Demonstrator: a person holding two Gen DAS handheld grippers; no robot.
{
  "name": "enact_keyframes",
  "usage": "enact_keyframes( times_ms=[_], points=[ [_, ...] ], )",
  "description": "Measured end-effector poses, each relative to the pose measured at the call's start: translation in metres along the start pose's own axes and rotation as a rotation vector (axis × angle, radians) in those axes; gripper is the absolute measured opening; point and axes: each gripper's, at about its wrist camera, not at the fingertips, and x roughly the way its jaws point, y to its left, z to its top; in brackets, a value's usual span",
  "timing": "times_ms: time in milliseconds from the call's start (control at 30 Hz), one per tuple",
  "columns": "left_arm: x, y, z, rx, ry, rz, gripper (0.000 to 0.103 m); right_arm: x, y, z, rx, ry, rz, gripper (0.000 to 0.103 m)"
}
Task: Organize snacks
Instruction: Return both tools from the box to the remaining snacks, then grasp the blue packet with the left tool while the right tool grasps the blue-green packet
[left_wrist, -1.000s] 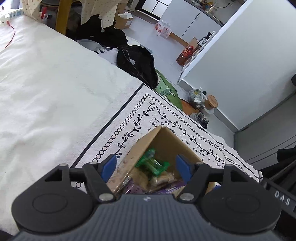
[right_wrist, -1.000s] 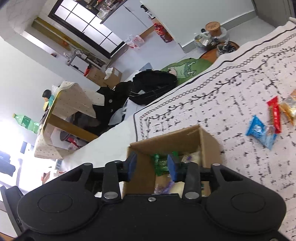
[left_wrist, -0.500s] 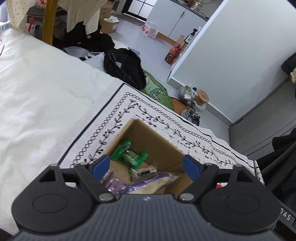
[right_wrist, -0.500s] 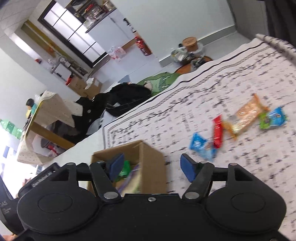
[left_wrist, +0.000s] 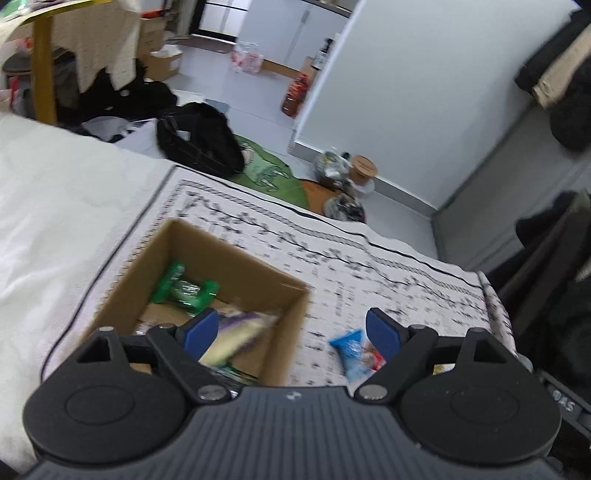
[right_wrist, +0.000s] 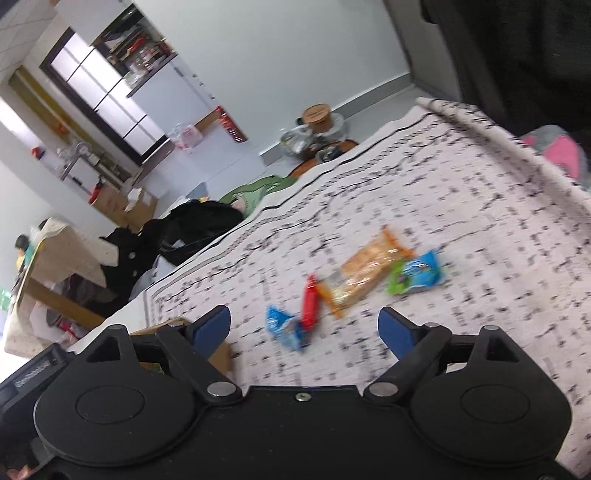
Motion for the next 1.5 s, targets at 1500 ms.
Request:
enact_keyframes(
  times_ms=[1500],
  points=[
    [0.150,-0.087,-0.043,0.139,0.133,0.113,0.059,0.098,-0.088,0.017,-0.094,0.008,-0.108,0.068]
  ],
)
